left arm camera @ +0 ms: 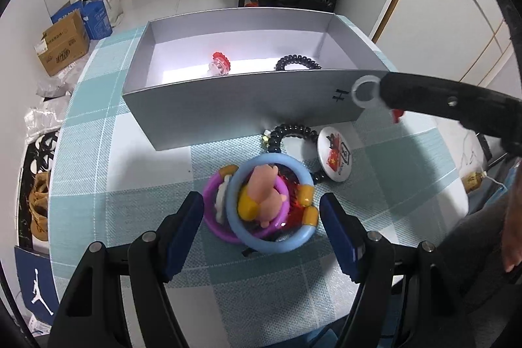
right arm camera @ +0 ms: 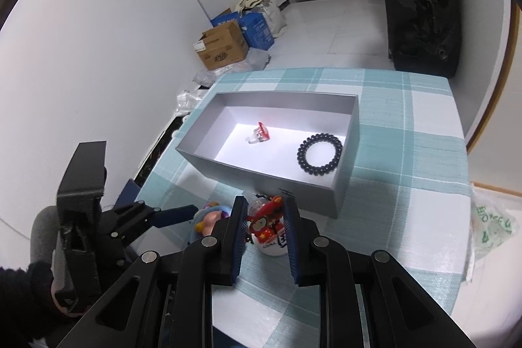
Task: Organize jewelry
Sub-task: 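Grasp the blue ring bangle from the pile with the left tool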
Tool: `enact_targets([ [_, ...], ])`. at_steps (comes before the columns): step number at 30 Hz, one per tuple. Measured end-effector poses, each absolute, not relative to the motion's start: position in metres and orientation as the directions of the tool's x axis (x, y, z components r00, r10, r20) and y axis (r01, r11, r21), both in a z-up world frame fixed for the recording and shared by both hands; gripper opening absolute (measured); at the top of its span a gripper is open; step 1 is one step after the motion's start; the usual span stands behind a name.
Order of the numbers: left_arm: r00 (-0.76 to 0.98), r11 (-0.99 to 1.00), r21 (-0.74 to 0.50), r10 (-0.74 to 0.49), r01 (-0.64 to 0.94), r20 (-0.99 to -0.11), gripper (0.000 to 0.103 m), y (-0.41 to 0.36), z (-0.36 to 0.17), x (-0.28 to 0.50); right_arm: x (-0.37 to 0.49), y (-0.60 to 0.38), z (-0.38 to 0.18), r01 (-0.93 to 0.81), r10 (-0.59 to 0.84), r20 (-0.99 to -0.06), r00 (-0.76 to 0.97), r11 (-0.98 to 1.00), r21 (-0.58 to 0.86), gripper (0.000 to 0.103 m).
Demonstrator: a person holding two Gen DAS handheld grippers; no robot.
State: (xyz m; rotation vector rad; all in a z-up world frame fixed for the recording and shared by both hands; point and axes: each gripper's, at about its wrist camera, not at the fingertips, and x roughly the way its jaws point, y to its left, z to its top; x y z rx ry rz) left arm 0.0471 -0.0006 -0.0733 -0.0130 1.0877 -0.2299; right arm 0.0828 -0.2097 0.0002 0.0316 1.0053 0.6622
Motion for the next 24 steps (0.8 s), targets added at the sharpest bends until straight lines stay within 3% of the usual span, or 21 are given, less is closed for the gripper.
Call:
enact_targets([
  [4, 0.444, 0.975, -0.138, -0.204, 0.176, -0.873, 0.069, 0.003, -0.074, 0.049, 0.083, -0.212, 0.003, -0.5, 0.537, -0.762, 0.362, 0.802, 0.327, 0.021],
  [14, 0.453, 0.959, -0.235, -0.283, 0.161, -0.845, 0.054, 0.012, -0.069, 0.052, 0.081, -0.214, 0.008, -0.502, 0.553, -0.746, 0.371, 0.795, 0.34, 0.021],
  [24, 0.486, 0.95, -0.262, -0.312, 0.171, -0.816, 0.053, 0.013, -0.055, 0.048, 0.081, -0.215, 0.01, -0.5, 0.555, -0.743, 0.374, 0.795, 0.343, 0.021],
])
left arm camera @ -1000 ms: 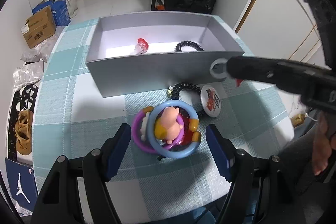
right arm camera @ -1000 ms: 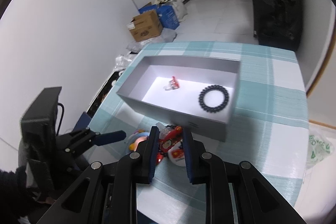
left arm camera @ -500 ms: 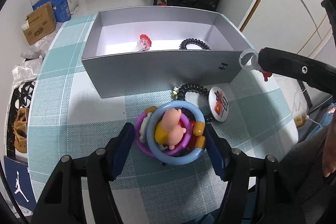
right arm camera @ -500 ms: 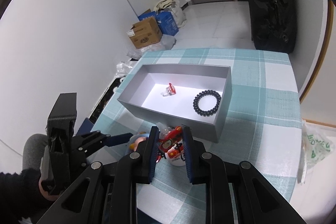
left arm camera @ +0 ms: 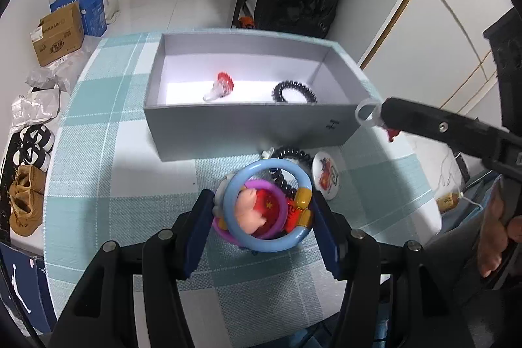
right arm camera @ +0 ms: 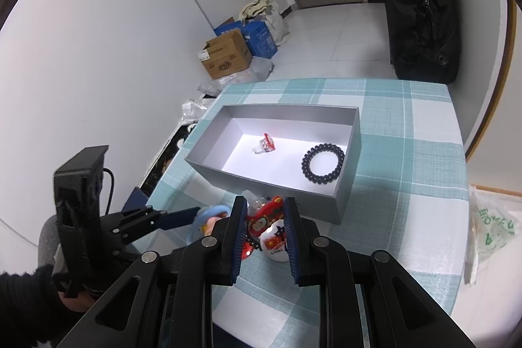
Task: Organize jewelry
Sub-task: 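Grasp the blue ring bangle from the pile with the left tool, then carry the blue bangle into the grey box and open the left tool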
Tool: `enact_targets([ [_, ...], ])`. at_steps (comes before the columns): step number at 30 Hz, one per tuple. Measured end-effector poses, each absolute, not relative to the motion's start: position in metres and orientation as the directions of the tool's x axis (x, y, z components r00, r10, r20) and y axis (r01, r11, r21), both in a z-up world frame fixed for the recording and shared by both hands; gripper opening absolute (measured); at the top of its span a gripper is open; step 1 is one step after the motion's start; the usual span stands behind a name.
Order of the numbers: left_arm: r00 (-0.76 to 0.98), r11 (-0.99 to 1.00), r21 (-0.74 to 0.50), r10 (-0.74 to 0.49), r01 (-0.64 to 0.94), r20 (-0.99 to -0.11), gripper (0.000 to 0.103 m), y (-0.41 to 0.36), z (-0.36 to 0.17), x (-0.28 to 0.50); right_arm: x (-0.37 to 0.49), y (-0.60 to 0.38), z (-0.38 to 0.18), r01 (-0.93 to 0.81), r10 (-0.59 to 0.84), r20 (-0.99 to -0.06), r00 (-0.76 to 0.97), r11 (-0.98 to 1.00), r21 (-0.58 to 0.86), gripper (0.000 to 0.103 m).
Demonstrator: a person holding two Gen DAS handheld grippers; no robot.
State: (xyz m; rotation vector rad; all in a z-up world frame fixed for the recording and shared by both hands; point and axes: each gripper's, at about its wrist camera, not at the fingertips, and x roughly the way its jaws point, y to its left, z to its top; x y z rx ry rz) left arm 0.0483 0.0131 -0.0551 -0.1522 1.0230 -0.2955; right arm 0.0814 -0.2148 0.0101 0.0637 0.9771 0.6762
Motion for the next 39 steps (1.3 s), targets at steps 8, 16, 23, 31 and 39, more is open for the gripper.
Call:
enact_targets([
  [8, 0.551, 0.942, -0.284, -0.334, 0.179, -0.764, 0.053, 0.019, -0.033, 0.05, 0.082, -0.212, 0.018, -0.509, 0.571, -0.726, 0.383, 0.786, 0.35, 0.021],
  [16, 0.604, 0.941, -0.285, -0.336, 0.182, -0.723, 0.053, 0.023, -0.018, 0.062, 0.09, -0.212, 0.025, -0.495, 0.584, -0.706, 0.401, 0.787, 0.369, 0.021],
  [23, 0.616, 0.946, -0.28, -0.32, 0.164, -0.72, 0.053, 0.026, -0.016, 0.083, 0.106, -0.215, 0.03, -0.466, 0.59, -0.688, 0.422, 0.792, 0.394, 0.021],
  [31, 0.595, 0.945, -0.292, -0.319, 0.144, -0.738, 0.053, 0.023, -0.02, 0.105, 0.131, -0.209, 0.024, -0.443, 0.594, -0.691, 0.411, 0.793, 0.419, 0.021],
  [39, 0.553, 0.939, -0.322, -0.333, 0.121, -0.764, 0.053, 0.025, -0.029, 0.127, 0.156, -0.207, 0.012, -0.403, 0.589, -0.706, 0.393, 0.801, 0.443, 0.021],
])
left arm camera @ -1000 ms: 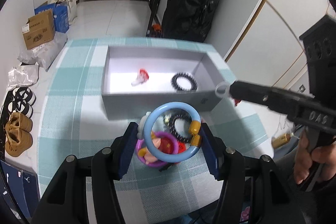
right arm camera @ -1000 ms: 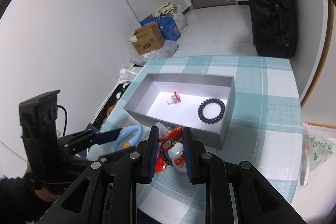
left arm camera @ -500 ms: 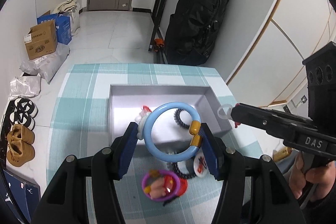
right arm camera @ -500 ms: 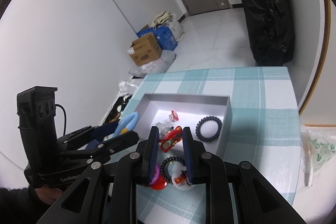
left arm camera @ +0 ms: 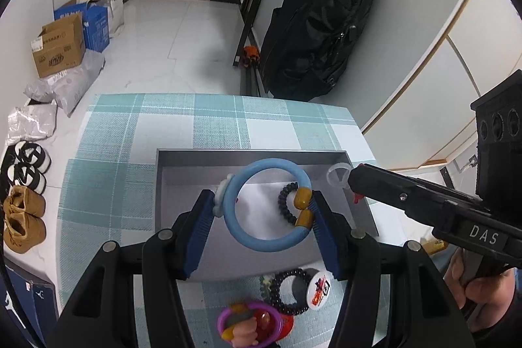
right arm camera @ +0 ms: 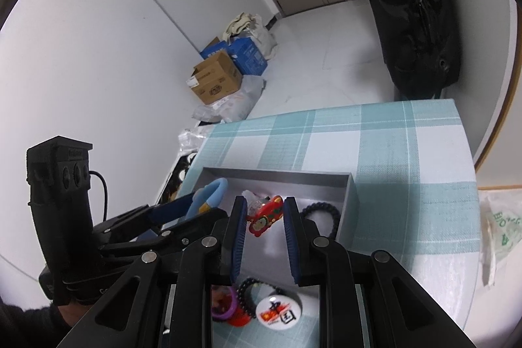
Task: Organize jewelry
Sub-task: 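Carry the blue bangle into the grey box and open the left tool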
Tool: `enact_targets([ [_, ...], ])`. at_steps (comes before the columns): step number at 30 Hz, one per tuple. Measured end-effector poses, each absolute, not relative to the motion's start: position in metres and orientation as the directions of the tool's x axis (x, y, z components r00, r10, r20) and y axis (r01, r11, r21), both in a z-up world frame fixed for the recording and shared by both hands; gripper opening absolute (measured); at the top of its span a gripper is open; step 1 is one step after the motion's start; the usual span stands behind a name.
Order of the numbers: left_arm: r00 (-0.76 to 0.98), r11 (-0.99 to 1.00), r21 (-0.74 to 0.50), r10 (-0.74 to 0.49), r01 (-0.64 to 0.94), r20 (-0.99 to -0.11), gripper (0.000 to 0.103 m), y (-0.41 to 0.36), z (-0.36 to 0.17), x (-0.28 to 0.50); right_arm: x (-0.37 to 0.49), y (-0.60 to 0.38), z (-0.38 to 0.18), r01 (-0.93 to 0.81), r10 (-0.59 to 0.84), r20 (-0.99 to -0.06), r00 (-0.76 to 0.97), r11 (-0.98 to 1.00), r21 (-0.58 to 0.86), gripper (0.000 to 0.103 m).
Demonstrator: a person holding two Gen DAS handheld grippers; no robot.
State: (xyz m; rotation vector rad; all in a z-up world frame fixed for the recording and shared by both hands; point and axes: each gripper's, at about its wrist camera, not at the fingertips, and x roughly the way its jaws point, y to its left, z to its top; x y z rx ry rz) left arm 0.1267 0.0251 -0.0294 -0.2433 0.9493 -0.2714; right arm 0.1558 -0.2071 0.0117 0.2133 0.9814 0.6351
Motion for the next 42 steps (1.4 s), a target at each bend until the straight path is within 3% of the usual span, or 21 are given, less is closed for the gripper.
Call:
enact_targets([
  [31, 0.492, 0.937, -0.342, -0.333, 0.076, -0.804, 0.054, 0.029, -0.047, 0.148, 0.176, -0.205, -0.011, -0.333, 0.58, -0.734, 0.354, 0.811, 0.481, 0.024],
  [34, 0.478, 0.928, -0.366, -0.351, 0.065, -0.805, 0.054, 0.033, -0.048, 0.148, 0.174, -0.209, -0.005, -0.329, 0.589, -0.715, 0.375, 0.806, 0.492, 0.034],
  [36, 0.486, 0.919, -0.388, -0.371, 0.069, -0.791, 0.058, 0.036, -0.047, 0.146, 0.172, -0.215, 0.001, -0.33, 0.599, -0.696, 0.395, 0.8, 0.501, 0.048],
  [38, 0.504, 0.911, -0.404, -0.387, 0.079, -0.773, 0.066, 0.037, -0.043, 0.142, 0.17, -0.218, 0.004, -0.334, 0.608, -0.685, 0.401, 0.793, 0.509, 0.05],
  [42, 0.527, 0.91, -0.406, -0.386, 0.084, -0.757, 0.067, 0.037, -0.037, 0.137, 0.165, -0.222, 0.008, -0.334, 0.599, -0.686, 0.414, 0.801, 0.497, 0.058],
])
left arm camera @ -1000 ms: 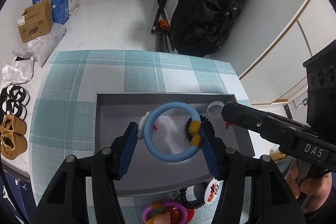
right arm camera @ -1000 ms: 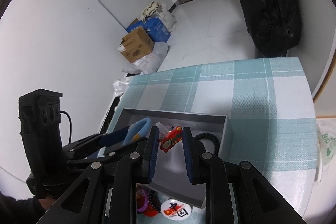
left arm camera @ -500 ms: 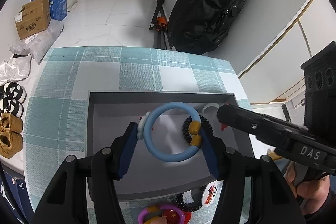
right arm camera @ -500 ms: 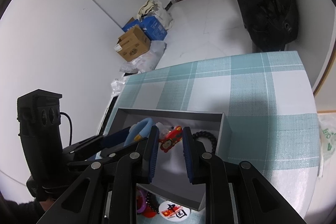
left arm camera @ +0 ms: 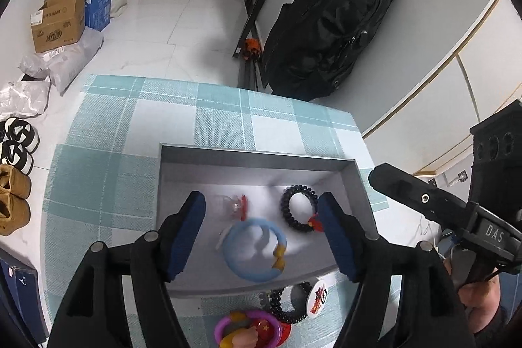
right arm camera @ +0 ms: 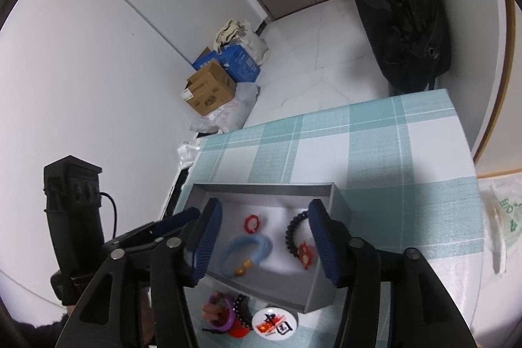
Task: Organize jewelry
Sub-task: 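Carry the blue bangle into the grey box and open the left tool, then move the left tool back to the purple bangle with pig charm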
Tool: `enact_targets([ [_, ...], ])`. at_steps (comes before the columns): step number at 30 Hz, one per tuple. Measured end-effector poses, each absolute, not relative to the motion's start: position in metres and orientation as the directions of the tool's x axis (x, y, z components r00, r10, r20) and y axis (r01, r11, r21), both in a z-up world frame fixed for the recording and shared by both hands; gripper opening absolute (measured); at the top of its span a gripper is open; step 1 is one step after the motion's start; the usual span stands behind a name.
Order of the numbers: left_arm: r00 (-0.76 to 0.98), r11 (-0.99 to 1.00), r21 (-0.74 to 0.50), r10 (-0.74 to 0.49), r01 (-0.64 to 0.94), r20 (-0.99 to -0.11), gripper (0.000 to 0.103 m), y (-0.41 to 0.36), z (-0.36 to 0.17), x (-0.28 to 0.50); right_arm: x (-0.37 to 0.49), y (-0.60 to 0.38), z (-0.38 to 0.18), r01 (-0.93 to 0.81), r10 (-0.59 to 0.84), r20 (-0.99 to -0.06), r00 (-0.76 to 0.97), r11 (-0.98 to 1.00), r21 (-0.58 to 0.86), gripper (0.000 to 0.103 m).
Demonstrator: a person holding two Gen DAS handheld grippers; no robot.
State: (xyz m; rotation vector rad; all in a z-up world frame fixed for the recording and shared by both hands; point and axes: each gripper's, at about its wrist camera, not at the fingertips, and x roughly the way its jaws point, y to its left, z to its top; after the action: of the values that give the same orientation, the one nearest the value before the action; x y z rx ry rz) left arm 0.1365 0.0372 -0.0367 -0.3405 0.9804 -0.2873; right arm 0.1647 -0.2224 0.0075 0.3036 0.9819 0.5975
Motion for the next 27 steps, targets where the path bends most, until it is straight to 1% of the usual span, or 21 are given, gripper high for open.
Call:
enact_targets([
  [7, 0.546, 0.928, -0.36, -0.349, 0.09, -0.762, 0.068, 0.034, -0.031, 0.122, 0.155, -0.226, 0.017, -0.35, 0.583, -0.68, 0.445, 0.812, 0.468, 0.068],
  [9, 0.557, 0.933, -0.349, -0.338, 0.092, -0.758, 0.068, 0.034, -0.028, 0.117, 0.151, -0.226, 0.021, -0.358, 0.582, -0.674, 0.455, 0.812, 0.46, 0.074],
  [14, 0.595, 0.947, -0.306, -0.303, 0.099, -0.744, 0.068, 0.033, -0.021, 0.101, 0.139, -0.224, 0.029, -0.379, 0.571, -0.672, 0.471, 0.819, 0.43, 0.082],
  [15, 0.601, 0.95, -0.295, -0.294, 0.1, -0.743, 0.069, 0.034, -0.021, 0.098, 0.137, -0.224, 0.029, -0.382, 0.568, -0.673, 0.473, 0.821, 0.424, 0.085],
  [20, 0.649, 0.975, -0.189, -0.22, 0.119, -0.728, 0.071, 0.036, -0.018, 0.082, 0.129, -0.226, 0.032, -0.373, 0.531, -0.685, 0.499, 0.845, 0.383, 0.091],
  [23, 0.655, 0.973, -0.209, -0.223, 0.101, -0.722, 0.073, 0.047, -0.019, 0.074, 0.126, -0.232, 0.032, -0.362, 0.52, -0.683, 0.513, 0.853, 0.376, 0.095],
  [27, 0.651, 0.966, -0.245, -0.236, 0.079, -0.722, 0.075, 0.058, -0.022, 0.068, 0.119, -0.235, 0.03, -0.362, 0.506, -0.691, 0.517, 0.86, 0.359, 0.096],
])
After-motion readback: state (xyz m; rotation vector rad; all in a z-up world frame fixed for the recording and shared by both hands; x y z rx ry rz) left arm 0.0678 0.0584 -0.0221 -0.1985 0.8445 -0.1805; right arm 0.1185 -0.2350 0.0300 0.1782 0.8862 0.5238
